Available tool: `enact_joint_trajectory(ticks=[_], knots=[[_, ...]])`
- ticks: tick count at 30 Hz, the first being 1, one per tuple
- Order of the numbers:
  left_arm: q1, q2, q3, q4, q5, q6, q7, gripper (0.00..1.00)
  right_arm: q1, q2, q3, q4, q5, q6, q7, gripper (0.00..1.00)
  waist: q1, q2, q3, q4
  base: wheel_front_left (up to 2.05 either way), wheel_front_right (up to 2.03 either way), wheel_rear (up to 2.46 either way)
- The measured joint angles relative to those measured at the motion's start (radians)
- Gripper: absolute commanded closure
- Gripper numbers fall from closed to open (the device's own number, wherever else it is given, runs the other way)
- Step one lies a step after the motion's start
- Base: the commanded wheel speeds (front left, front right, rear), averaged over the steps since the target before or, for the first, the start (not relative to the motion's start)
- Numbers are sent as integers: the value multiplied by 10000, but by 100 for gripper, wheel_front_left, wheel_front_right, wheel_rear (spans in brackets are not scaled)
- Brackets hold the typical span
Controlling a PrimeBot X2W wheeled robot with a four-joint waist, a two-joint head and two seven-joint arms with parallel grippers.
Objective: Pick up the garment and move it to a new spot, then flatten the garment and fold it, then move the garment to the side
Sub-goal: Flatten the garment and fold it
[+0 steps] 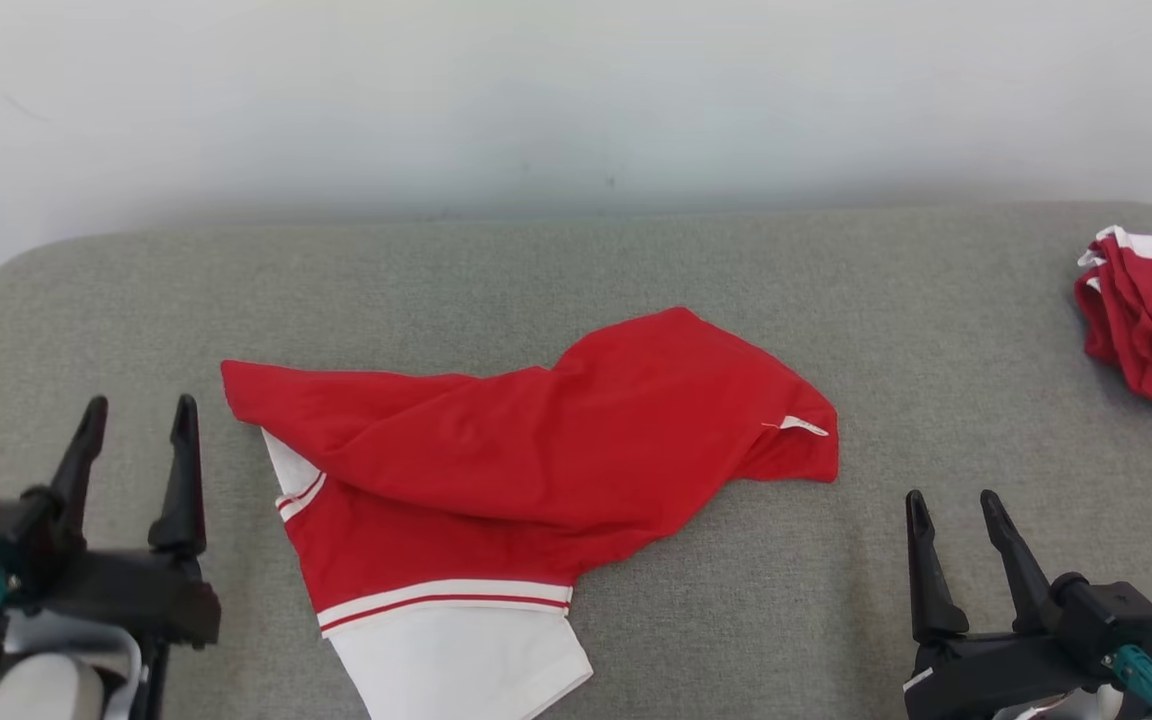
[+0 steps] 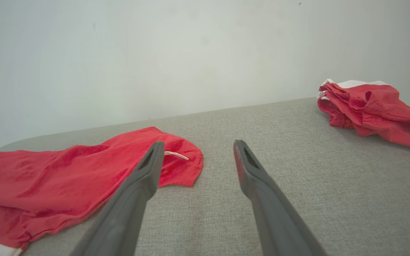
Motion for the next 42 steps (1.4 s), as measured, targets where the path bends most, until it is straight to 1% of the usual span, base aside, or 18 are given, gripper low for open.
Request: enact_joint_trajectory(ticks=[8, 13, 16, 17, 24, 33, 42], knots=[[1948, -920, 731, -1847, 453, 458, -6, 0, 198, -48, 81, -190, -2, -2, 102, 0, -1, 0, -425, 153, 0, 0, 0], [2843, -1321, 897, -2594, 779, 546, -8, 0, 383, -73, 40, -401, -38, 0, 222, 0, -1, 0, -483, 208, 0, 0, 0], [3066, -1492, 982, -2901, 922, 523, -8, 0, 386, -77, 33, -575, -65, 0, 280, 0, -1, 0, -479, 257, 0, 0, 0], [3102, -1517, 1001, -2980, 970, 445, -8, 0, 391, -71, 40, -629, -77, 0, 316, 0, 0, 0, -478, 271, 0, 0, 0], [3334, -1570, 777, -2917, 1055, -73, -8, 0, 542, -46, 142, -1051, -165, 0, 577, 0, -1, 0, -543, 246, 0, 0, 0], [3373, -1638, 654, -2677, 1126, -82, -8, 0, 739, -58, 240, -1208, -234, 0, 692, 0, 0, -1, -578, 101, 0, 0, 0], [3377, -1701, 627, -2278, 1064, -157, -2, 0, 745, -63, 148, -1210, -236, 0, 694, 0, 0, 0, -554, 165, 0, 0, 0]])
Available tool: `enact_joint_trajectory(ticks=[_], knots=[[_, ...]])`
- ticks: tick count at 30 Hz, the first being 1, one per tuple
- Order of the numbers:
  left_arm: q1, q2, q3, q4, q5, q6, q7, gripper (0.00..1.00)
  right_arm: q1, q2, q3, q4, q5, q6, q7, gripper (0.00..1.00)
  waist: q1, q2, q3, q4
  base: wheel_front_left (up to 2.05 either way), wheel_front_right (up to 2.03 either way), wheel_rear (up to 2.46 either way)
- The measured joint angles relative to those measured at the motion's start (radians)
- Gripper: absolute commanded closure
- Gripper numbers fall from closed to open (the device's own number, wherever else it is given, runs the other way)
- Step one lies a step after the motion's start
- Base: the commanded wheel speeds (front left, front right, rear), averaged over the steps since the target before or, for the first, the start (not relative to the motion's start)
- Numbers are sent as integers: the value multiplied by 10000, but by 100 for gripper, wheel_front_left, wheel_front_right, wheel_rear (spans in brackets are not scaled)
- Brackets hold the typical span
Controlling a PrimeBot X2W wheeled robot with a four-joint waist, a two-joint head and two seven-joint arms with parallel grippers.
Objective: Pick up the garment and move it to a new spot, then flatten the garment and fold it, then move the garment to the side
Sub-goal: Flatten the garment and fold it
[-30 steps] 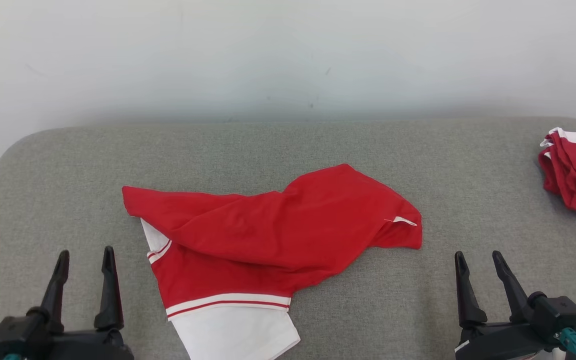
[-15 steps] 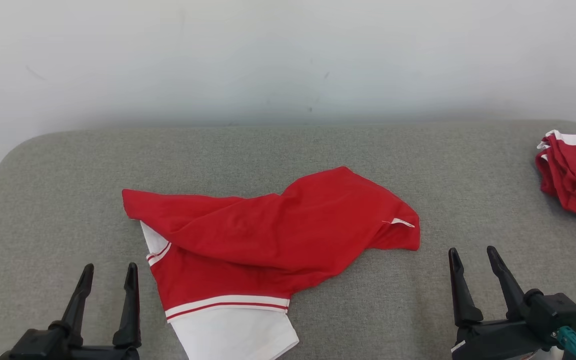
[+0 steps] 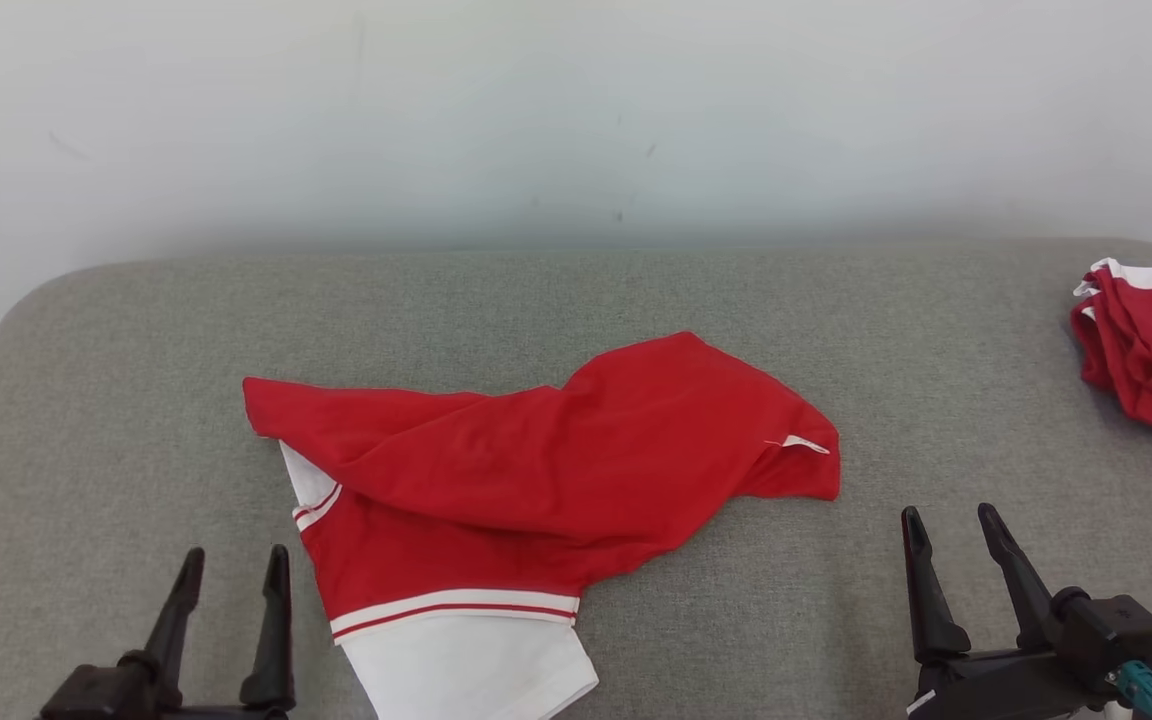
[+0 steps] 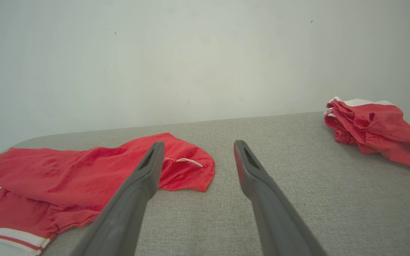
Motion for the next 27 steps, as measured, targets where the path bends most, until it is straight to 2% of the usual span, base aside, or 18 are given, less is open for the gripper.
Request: enact_joint_trajectory(ticks=[14, 20, 27], knots=[[256, -570, -1269, 1193, -48, -449, 610, 0, -1223, -813, 54, 1043, -75, 0, 6, 0, 1, 0, 550, 376, 0, 0, 0], [286, -713, -1956, 1971, -150, -763, 830, 0, -2291, -1340, 217, 2324, 61, 0, 0, 0, 2, 1, 855, 625, 0, 0, 0], [226, -792, -2362, 2667, -430, -901, 945, 0, -3744, -1870, 738, 4358, 295, 0, -180, 0, 2, 1, 1182, 887, 0, 0, 0]])
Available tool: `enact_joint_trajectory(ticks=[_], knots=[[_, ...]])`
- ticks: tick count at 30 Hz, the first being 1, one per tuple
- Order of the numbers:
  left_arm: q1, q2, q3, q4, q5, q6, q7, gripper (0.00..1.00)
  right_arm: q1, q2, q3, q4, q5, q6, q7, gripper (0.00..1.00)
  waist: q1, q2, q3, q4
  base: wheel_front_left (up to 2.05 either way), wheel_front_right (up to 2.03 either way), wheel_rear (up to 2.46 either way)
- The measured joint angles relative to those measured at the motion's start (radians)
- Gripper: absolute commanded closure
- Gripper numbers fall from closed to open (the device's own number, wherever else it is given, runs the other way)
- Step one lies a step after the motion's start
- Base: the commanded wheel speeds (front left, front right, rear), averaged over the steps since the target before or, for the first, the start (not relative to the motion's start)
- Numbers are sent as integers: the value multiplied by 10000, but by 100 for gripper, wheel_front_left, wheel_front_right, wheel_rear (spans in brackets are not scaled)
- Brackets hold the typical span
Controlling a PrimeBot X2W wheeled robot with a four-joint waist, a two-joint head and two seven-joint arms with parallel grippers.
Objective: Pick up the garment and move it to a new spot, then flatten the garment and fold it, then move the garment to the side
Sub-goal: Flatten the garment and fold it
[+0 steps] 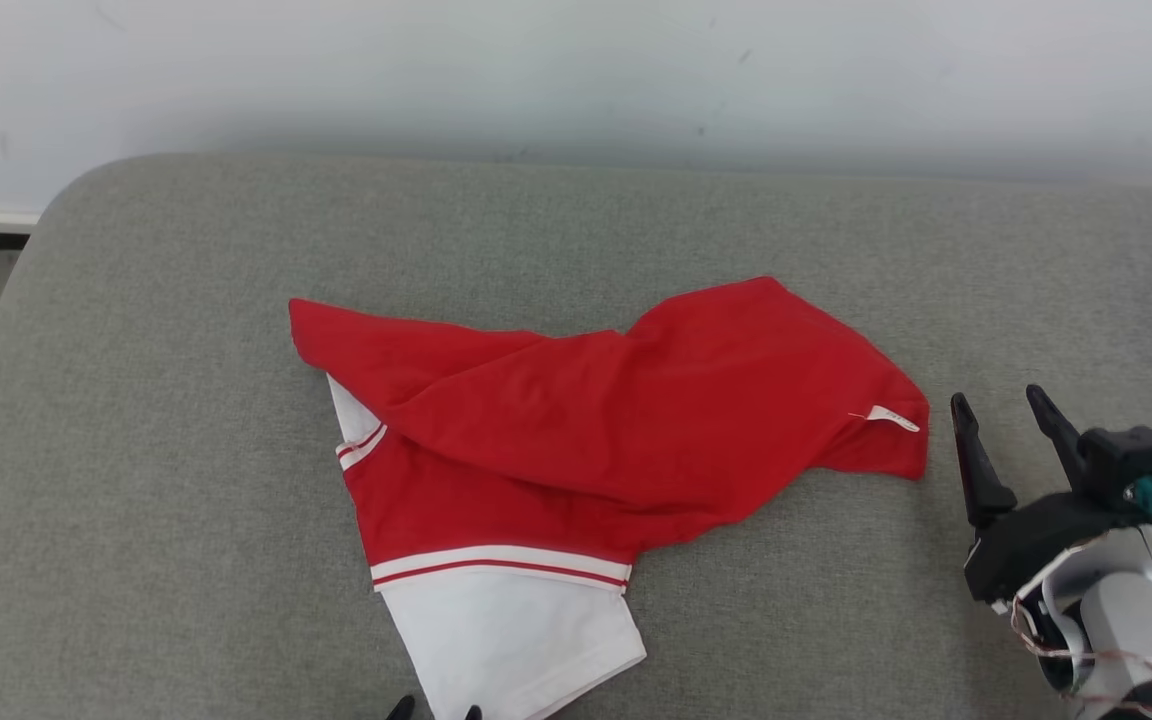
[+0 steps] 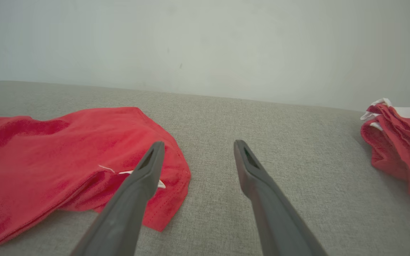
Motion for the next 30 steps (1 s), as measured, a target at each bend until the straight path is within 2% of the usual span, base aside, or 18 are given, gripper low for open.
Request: enact_joint_trajectory(ticks=[12, 25, 26, 27, 28, 29, 30], knots=[[-679, -123, -777, 196, -384, -157, 88, 0, -2225, -274, 1064, 3373, 337, 0, -249, 0, 0, 0, 636, 408, 0, 0, 0], [-1112, -165, -1197, 399, -748, -203, 0, 0, -2875, -165, 2019, 5089, 1225, 0, -468, 0, -1, 0, 822, 636, 0, 0, 0], [-1155, -174, -1231, 412, -786, -203, 0, 0, -2917, -132, 2094, 5183, 1310, -2, -441, 42, -2, 0, 834, 659, 0, 0, 0], [-1202, -199, -1260, 426, -876, -203, 0, 0, -2969, -123, 2171, 5254, 1404, -2, -433, 63, -2, -1, 845, 684, 0, 0, 0], [-1233, -224, -1296, 443, -926, -203, 0, 23, -3010, -100, 2247, 5300, 1492, -2, -431, 100, -2, -1, 848, 706, 0, 0, 0], [-1251, -232, -1348, 449, -940, -201, 0, 60, -3032, -75, 2328, 5331, 1555, -2, -433, 100, -1, -1, 839, 721, 0, 0, 0], [-1288, -244, -1388, 443, -1016, -201, -50, 83, -3035, -31, 2414, 5356, 1638, -2, -441, 100, -1, -1, 823, 727, 0, 0, 0]])
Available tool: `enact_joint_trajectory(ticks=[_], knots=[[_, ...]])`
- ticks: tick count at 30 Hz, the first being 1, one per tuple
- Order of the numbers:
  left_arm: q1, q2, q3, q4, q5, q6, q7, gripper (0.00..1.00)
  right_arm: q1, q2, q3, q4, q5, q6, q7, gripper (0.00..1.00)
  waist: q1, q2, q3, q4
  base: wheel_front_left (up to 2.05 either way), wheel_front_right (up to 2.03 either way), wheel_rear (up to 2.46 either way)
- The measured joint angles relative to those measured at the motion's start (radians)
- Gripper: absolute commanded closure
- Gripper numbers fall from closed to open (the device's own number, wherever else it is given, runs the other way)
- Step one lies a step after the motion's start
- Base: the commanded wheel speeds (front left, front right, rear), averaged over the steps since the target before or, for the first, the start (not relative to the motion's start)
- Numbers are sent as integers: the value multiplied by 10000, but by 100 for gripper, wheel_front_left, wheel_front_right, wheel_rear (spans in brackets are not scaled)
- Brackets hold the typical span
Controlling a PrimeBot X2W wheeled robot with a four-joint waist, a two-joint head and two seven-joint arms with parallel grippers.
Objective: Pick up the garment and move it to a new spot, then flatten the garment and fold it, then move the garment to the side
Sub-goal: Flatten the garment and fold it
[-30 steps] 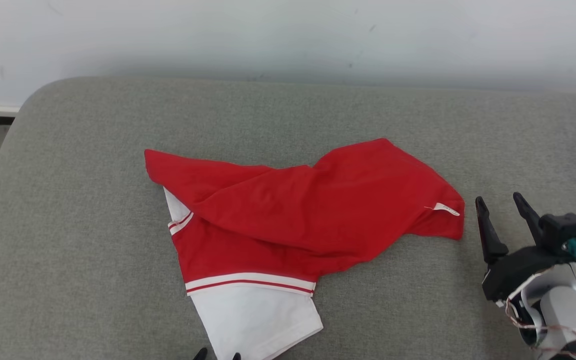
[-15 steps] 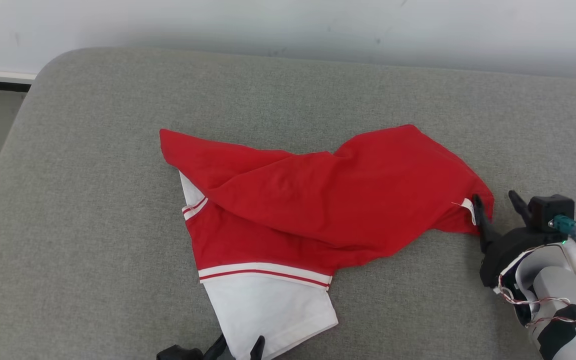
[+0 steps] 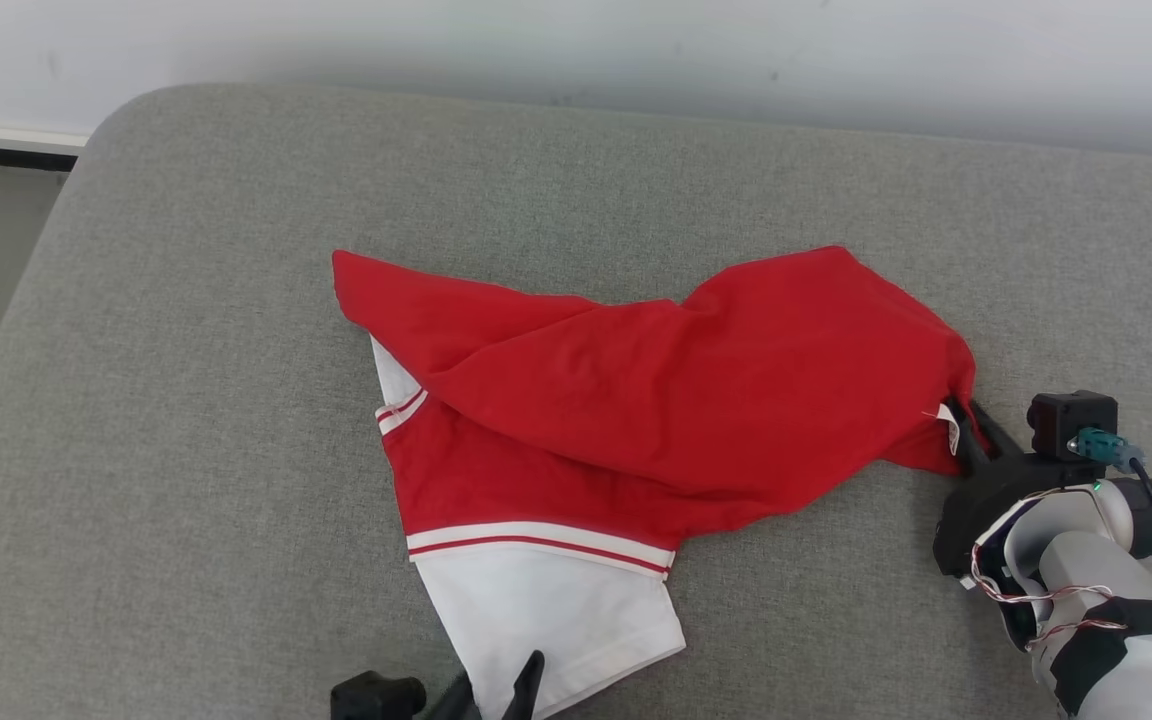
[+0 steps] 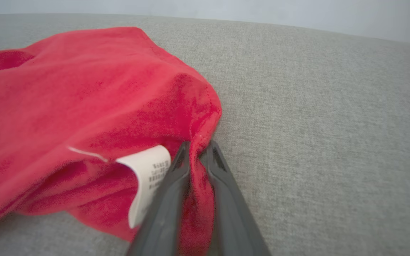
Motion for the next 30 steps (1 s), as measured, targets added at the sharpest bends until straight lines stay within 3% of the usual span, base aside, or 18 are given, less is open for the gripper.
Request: enact_joint_trajectory(ticks=[1, 7, 15, 21, 24, 30], knots=[[-8, -29, -36, -2, -203, 0, -25, 100, 1, 40, 81, 6, 102, 0, -6, 100, 0, 0, -27, 1, 0, 0, 0], [-139, -115, -184, -238, -844, -29, -232, 100, 53, -130, 453, -368, 625, 0, -169, 100, 0, 1, -287, -99, 0, 0, 0], [-1854, 612, 230, -1020, -1358, -29, -253, 100, -79, -497, 811, -1873, 1191, 0, -211, 100, 0, 1, -568, -505, 0, 0, 0], [-4393, 1248, 589, -1530, -2050, -31, 385, 100, -850, -815, 1158, -2905, 1601, 0, -217, 100, 0, 1, -456, -825, 0, 0, 0], [-6739, 1730, 907, -1404, -2382, -31, 968, 100, -2127, -1131, 1290, -3494, 2150, 0, 155, 100, 1, 1, -63, -966, 0, 0, 0], [-10800, 1994, 1292, -309, -2769, -31, 1898, 100, -4837, -1661, 1160, -4326, 2846, 0, 1156, 100, 2, 1, 907, -1183, 0, 0, 0]])
